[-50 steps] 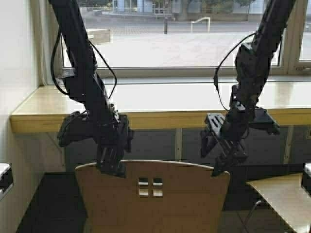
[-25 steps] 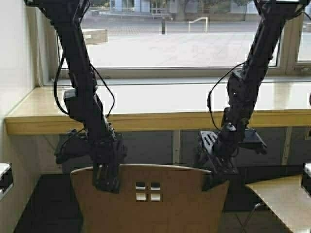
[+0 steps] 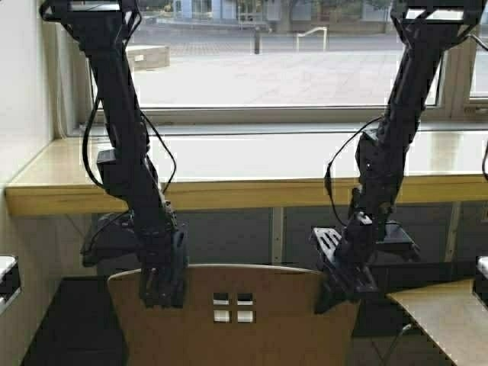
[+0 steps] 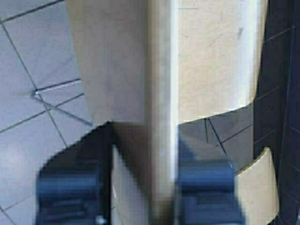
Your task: Push the chairs under the table
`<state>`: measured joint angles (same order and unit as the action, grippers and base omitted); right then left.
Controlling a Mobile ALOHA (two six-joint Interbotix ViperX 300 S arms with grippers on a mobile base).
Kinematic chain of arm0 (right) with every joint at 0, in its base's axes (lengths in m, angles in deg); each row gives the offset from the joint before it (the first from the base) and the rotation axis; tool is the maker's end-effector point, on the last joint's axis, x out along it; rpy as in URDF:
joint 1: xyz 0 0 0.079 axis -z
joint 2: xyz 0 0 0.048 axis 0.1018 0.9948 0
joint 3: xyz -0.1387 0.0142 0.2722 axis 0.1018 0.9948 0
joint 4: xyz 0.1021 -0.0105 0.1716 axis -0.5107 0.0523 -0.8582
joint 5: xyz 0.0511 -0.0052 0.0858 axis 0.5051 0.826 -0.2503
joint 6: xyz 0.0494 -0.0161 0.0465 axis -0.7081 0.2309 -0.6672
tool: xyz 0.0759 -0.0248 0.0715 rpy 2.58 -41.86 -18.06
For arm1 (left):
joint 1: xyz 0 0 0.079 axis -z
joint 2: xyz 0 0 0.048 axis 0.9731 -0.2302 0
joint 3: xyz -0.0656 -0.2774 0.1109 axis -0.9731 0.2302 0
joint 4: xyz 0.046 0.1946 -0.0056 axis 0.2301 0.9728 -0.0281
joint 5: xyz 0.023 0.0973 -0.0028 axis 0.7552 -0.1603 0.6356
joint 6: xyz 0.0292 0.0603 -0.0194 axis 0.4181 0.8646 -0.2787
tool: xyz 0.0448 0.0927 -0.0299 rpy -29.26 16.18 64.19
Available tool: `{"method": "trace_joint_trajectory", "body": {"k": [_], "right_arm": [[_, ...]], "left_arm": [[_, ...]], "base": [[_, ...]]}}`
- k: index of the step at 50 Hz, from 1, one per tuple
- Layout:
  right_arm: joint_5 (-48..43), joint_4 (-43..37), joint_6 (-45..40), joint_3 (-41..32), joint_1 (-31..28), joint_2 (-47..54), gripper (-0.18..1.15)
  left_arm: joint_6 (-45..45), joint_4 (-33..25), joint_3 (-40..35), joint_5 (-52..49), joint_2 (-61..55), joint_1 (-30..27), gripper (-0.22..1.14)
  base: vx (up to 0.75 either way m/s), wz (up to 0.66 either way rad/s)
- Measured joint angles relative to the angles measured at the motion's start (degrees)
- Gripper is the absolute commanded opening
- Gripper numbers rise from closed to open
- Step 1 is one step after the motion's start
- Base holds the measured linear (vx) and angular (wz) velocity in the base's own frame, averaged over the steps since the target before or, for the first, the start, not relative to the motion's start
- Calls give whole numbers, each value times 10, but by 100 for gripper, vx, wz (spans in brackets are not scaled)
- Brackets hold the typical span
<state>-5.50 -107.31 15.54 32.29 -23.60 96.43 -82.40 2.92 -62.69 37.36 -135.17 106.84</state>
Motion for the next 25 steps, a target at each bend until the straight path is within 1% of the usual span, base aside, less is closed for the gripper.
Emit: {"method": "trace_joint_trajectory", "body": {"k": [2,4,6,9,25], "right_arm": [[1,-1,-6,-1,4,0,-5],[1,-2,-10,-1,4,0,-3],[2,-3,-13,-2,4,-1,1],[4,-3,-16,2,4,-1,6],[4,-2,-15,7,11,1,5]], "left_arm": [[-2,-1,-2,-3,1,0,14],[-2,-1,-2,-5,2,1,7],[-2,-1,0,-7,2,1,3],[-2,-1,4,-9,4,1,3],[-8,-3,9,-12,4,2,4]], "base": [[2,-3],[3,-2],[3,-2],[5,-3],[12,1]]}}
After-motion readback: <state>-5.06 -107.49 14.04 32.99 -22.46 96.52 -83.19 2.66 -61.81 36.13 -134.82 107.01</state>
